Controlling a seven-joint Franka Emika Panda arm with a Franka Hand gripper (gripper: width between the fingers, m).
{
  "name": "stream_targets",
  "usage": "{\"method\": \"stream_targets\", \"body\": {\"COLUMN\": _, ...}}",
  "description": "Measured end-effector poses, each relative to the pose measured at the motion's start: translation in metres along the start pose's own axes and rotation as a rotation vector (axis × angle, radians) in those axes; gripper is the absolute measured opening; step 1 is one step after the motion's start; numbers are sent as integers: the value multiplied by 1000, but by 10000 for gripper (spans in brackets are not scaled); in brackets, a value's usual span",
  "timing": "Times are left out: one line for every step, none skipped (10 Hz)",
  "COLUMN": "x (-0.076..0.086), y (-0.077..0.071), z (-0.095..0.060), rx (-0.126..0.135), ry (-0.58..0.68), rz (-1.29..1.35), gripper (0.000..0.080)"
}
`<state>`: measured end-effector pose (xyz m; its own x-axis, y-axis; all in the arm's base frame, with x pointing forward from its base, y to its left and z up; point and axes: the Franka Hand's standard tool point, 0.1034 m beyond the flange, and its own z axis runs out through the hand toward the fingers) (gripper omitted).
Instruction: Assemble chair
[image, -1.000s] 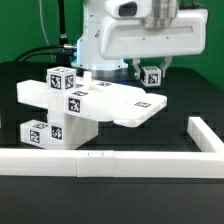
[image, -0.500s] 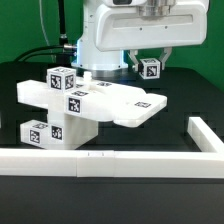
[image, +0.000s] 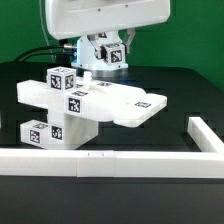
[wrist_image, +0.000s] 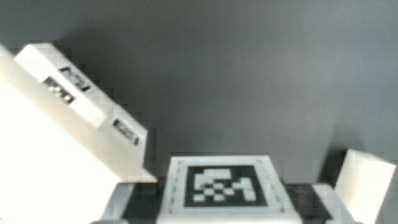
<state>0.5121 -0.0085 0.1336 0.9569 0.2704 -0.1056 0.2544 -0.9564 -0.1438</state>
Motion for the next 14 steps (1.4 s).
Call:
{"method": "stream_targets", "body": {"x": 0, "y": -1, "z": 1, "rx": 0, "ry": -2, "rz": -1, "gripper": 281}}
{"method": "stream_targets", "body": {"x": -1, "y": 0, "z": 1, "rx": 0, "ry": -2, "rz": 0, "gripper": 281}}
{"method": "stream_targets", "body": {"x": -1, "y": 2, "z": 1, "rx": -2, "ry": -3, "rz": -16, "gripper": 281}}
{"method": "stream_targets", "body": {"x": -1, "y": 13, "z": -5, "rx": -17, "ry": 1, "rz": -123, "gripper": 281}}
{"method": "stream_targets", "body": {"x": 2, "y": 24, "z": -12, "rx": -25, "ry": 18, "rz": -220, "gripper": 281}}
{"method": "stream_targets", "body": {"x": 4, "y": 25, "z": -15, "rx": -25, "ry": 20, "rz": -227, "gripper": 281}}
{"method": "stream_targets", "body": {"x": 4, "y": 25, "z": -14, "rx": -24, "ry": 19, "rz": -225, "gripper": 281}}
{"method": "stream_targets", "body": {"x": 3, "y": 25, "z": -13, "rx": -24, "ry": 18, "rz": -224, "gripper": 281}}
{"method": "stream_targets", "body": {"x": 3, "y": 25, "z": -13, "rx": -24, "ry": 18, "rz": -224, "gripper": 281}}
{"method": "stream_targets", "body": {"x": 3, "y": 25, "z": -13, "rx": -24, "ry": 18, "rz": -224, "gripper": 281}}
{"method": "stream_targets", "body": {"x": 4, "y": 30, "z": -12, "rx": -46, "ry": 32, "rz": -269, "gripper": 281}}
{"method": "stream_targets", "body": {"x": 5, "y": 33, "z": -10, "rx": -63, "ry": 43, "rz": -288, "gripper": 281}}
{"method": "stream_targets", "body": {"x": 6, "y": 34, "z": -10, "rx": -69, "ry": 48, "rz": -301, "gripper": 281}}
{"method": "stream_targets", "body": {"x": 5, "y": 37, "z": -8, "rx": -69, "ry": 44, "rz": -314, "gripper": 281}}
